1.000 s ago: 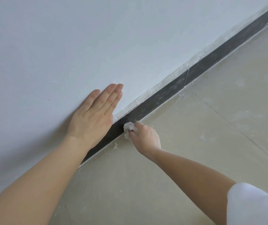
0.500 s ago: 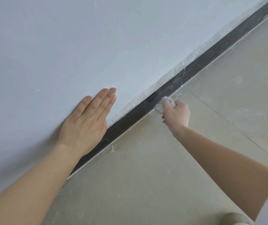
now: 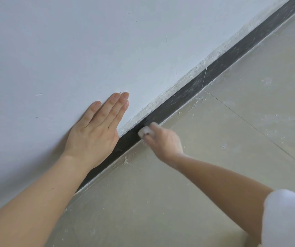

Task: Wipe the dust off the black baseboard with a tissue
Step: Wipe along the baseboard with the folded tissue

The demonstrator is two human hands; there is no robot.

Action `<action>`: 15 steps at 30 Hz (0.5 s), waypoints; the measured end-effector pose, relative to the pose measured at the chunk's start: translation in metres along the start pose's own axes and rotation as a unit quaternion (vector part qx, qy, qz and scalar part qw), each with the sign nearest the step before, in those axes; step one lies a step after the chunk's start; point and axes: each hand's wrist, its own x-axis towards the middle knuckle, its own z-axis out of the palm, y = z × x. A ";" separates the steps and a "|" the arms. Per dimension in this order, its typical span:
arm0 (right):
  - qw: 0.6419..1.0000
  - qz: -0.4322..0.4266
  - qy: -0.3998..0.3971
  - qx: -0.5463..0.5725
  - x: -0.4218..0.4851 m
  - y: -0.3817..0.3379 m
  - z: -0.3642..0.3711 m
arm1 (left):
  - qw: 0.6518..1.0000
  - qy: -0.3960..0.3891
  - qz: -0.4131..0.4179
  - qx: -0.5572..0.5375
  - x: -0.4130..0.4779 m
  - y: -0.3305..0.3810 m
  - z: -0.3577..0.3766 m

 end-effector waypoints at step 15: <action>0.995 -0.097 0.016 0.031 -0.025 -0.029 0.001 | 1.000 -0.005 0.006 0.019 0.000 0.000 0.000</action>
